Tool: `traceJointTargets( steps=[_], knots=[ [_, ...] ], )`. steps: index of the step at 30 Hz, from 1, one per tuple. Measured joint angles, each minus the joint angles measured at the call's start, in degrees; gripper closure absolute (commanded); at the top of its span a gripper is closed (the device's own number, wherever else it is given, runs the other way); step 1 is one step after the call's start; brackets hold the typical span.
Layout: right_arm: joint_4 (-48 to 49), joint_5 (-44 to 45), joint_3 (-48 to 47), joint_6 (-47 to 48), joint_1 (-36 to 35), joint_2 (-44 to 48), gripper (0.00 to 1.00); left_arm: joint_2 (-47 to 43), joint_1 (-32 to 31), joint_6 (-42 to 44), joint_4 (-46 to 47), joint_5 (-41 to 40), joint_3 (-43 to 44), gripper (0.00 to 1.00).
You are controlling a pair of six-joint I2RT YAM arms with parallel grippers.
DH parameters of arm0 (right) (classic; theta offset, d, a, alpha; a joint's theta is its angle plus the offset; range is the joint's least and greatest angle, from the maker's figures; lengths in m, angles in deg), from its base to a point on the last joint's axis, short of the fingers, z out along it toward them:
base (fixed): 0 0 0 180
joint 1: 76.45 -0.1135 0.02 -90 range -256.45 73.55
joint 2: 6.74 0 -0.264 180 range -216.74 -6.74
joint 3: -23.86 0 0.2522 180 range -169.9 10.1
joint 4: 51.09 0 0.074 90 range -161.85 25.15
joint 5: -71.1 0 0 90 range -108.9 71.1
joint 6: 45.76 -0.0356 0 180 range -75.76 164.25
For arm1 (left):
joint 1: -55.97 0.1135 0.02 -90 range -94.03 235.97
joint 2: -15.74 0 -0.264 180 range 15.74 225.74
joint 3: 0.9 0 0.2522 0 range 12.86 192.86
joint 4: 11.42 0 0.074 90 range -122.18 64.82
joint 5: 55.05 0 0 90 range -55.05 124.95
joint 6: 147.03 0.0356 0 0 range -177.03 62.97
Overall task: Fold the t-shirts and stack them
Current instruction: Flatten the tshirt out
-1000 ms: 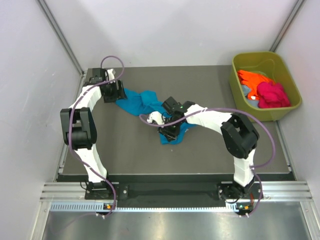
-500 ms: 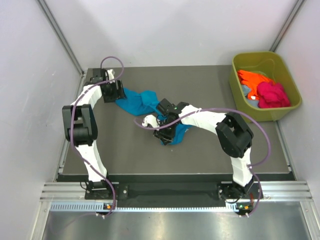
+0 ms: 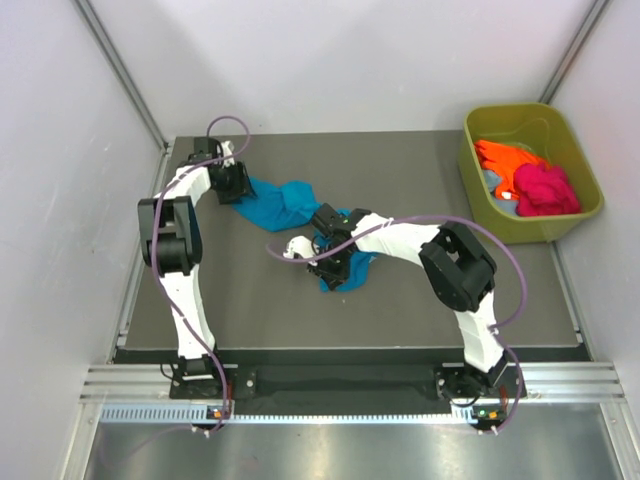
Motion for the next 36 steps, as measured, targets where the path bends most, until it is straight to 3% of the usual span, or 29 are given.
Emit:
traceJointTargets(
  steps=[2, 3, 4, 5, 14, 20, 28, 29, 30, 31, 32, 33, 36],
  knots=[
    [0.04, 0.39, -0.17, -0.5, -0.07, 0.0, 1.0, 0.46, -0.02, -0.2, -0.15, 0.46, 0.0, 0.58],
    [0.2, 0.72, -0.37, -0.68, -0.09, -0.04, 1.0, 0.48, -0.02, -0.17, -0.09, 0.63, -0.11, 0.69],
    [0.52, 1.22, -0.61, -0.94, -0.11, -0.04, 1.0, 0.48, 0.0, -0.33, -0.09, 0.79, -0.42, 0.99],
    [0.76, 1.79, -1.01, -1.07, -0.11, -0.09, 1.0, 0.44, 0.0, -0.24, -0.09, 0.94, -0.72, 1.0],
    [2.45, 10.91, -11.96, -1.11, 2.58, 1.03, 1.0, -4.33, 0.04, 1.64, -0.7, 1.92, -7.48, 1.0],
    [4.7, 14.34, -22.34, -2.47, 13.66, 3.74, 1.0, -18.73, 0.04, 3.54, -4.15, 2.19, -18.01, 1.0],
    [8.74, 18.08, -30.93, -4.68, 26.91, 2.54, 1.0, -33.16, 0.04, 6.1, -9.2, 2.1, -20.26, 1.0],
    [9.2, 18.29, -32.24, -4.92, 27.47, 1.6, 0.97, -33.79, 0.04, 6.27, -9.55, 1.97, -20.44, 1.0],
    [10.08, 18.51, -33.44, -5.14, 27.93, 0.31, 0.78, -34.21, 0.04, 6.45, -9.92, 1.68, -20.65, 0.99],
    [10.6, 18.88, -34.38, -5.64, 28.11, -0.85, 0.65, -34.21, 0.04, 6.58, -10.14, 1.46, -20.79, 0.92],
    [11.45, 19.63, -35.21, -6.08, 28.2, -2.27, 0.59, -34.1, 0.04, 6.78, -10.29, 1.18, -20.92, 0.73],
    [12.11, 20.15, -35.6, -6.21, 28.24, -3.8, 0.54, -33.64, 0.04, 7.26, -10.64, 0.85, -21.0, 0.67],
    [12.61, 21.53, -35.23, -6.14, 28.17, -7.02, 0.52, -31.87, 0.04, 7.28, -10.95, 0.42, -20.87, 0.53]
  ],
)
